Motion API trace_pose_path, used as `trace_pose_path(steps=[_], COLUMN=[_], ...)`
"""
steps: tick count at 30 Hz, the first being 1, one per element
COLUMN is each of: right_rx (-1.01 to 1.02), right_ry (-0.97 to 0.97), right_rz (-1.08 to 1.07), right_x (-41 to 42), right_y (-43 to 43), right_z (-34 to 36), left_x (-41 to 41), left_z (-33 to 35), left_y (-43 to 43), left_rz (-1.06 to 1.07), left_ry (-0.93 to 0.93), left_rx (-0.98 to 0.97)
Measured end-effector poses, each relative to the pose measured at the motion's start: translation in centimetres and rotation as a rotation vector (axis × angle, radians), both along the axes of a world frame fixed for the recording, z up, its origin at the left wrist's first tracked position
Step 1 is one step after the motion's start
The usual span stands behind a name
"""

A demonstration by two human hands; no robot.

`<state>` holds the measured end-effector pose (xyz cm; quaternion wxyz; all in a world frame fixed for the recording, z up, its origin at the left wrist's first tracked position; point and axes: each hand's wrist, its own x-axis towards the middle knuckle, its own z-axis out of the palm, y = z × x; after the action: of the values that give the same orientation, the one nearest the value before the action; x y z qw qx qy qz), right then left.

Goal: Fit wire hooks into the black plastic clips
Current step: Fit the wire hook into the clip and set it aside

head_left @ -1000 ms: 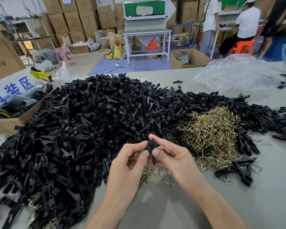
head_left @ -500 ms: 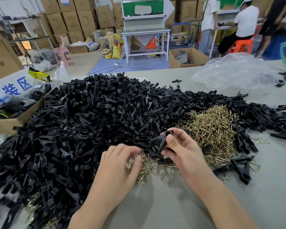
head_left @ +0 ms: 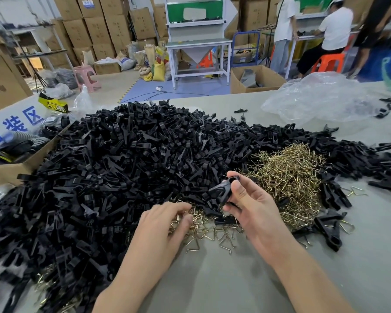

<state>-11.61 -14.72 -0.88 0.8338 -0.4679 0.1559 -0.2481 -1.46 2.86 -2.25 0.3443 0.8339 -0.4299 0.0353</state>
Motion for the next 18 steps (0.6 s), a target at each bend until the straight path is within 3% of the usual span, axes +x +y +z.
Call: trace_pose_path(steps=[6,8,12,18], right_rx=[0.061,0.058,0.008,-0.012], right_ry=[-0.006,-0.001,0.018,0.016], right_rz=[0.030,0.040,0.068,0.074], right_x=[0.1,0.1,0.1,0.0], right_y=[0.1,0.2,0.5,0.6], right_z=[0.1,0.0,0.0,-0.1], left_x=[-0.1,0.0,0.3,0.9], left_z=[0.4,0.4,-0.2,-0.1], left_y=[-0.4,-0.6,-0.2,0.6], left_rz=[0.033,0.043,0.054,-0.114], left_ry=[0.526,0.587,0.446,-0.005], left_rx=[-0.386,-0.419,-0.272,0.268])
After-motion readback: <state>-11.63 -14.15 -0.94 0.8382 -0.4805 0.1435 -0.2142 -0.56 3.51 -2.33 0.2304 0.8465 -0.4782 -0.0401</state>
